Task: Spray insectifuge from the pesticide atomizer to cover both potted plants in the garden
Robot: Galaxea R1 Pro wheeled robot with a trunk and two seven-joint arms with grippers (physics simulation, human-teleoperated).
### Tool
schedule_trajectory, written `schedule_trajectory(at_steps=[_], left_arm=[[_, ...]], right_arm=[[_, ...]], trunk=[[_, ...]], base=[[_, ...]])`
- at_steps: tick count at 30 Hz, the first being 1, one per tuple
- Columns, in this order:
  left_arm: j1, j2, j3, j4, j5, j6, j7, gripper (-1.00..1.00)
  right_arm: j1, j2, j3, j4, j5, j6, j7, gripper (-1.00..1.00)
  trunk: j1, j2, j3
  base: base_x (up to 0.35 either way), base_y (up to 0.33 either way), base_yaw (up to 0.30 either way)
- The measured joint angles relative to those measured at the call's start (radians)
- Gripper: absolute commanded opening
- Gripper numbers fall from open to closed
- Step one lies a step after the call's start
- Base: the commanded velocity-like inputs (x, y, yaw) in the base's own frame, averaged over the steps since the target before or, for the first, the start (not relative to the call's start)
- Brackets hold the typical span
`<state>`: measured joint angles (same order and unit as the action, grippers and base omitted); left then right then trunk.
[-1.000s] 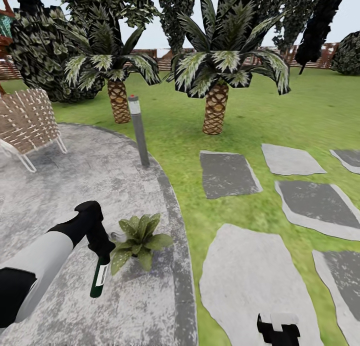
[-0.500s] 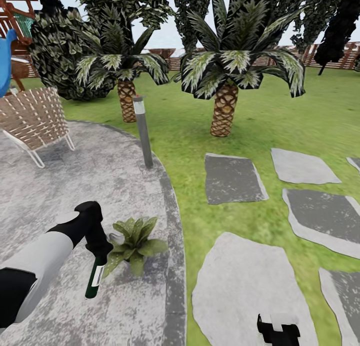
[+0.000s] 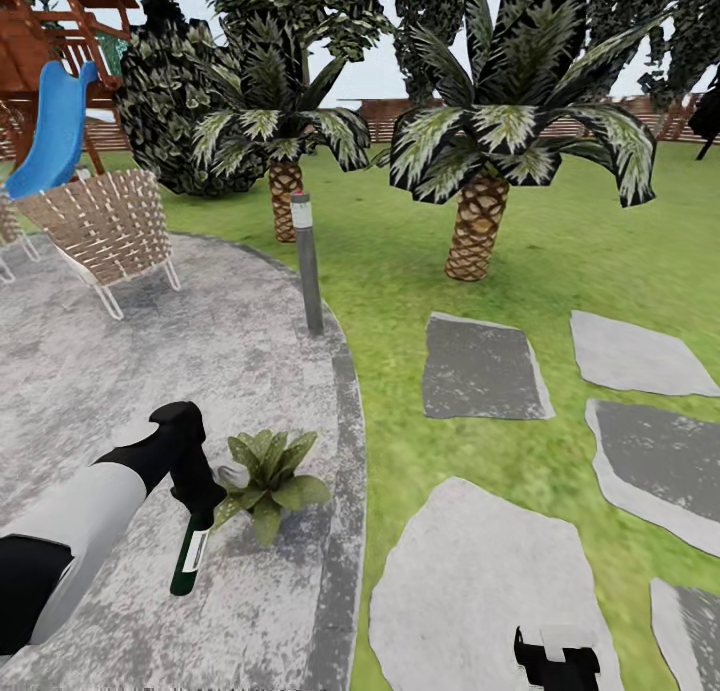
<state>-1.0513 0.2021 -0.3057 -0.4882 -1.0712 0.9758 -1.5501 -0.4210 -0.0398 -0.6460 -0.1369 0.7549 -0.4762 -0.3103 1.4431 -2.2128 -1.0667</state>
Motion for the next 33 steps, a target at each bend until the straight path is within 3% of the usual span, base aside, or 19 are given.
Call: schedule_trajectory(at_steps=[4,8,14,20,26,33], left_arm=[[0.008,0.004,-0.002,0.001,0.0,0.0,0.001,-1.0],[0.013,0.026,0.0,0.011,-0.001,-0.002,0.007,-1.0],[0.015,0.038,0.001,0.015,-0.001,-0.003,0.014,-1.0],[0.015,0.04,0.007,0.015,-0.002,-0.002,0.014,-1.0],[0.016,0.041,0.0,0.017,-0.004,-0.003,0.014,-1.0],[0.096,0.053,0.006,0.016,-0.02,-0.006,0.017,-1.0]], right_arm=[[0.0,0.0,0.0,0.0,0.0,0.0,0.0,1.0],[0.0,0.0,-0.001,0.0,0.0,0.0,0.0,1.0],[0.0,0.001,0.0,0.0,0.0,0.0,0.0,1.0],[0.0,-0.001,-0.001,0.0,0.0,-0.001,0.001,1.0],[0.0,-0.005,-0.001,0.0,0.001,-0.001,0.002,1.0],[0.0,0.001,0.0,0.0,0.0,-0.001,0.001,1.0]], trunk=[[0.0,0.0,0.0],[0.0,0.0,0.0],[-0.001,0.0,0.0],[-0.001,0.0,0.0],[0.0,0.0,0.0],[0.0,0.0,0.0]], base=[[0.0,-0.286,0.278],[0.014,-0.285,0.278],[0.245,-0.119,0.257],[0.3,-0.006,0.038],[0.028,0.0,0.001],[0.0,0.0,0.065]])
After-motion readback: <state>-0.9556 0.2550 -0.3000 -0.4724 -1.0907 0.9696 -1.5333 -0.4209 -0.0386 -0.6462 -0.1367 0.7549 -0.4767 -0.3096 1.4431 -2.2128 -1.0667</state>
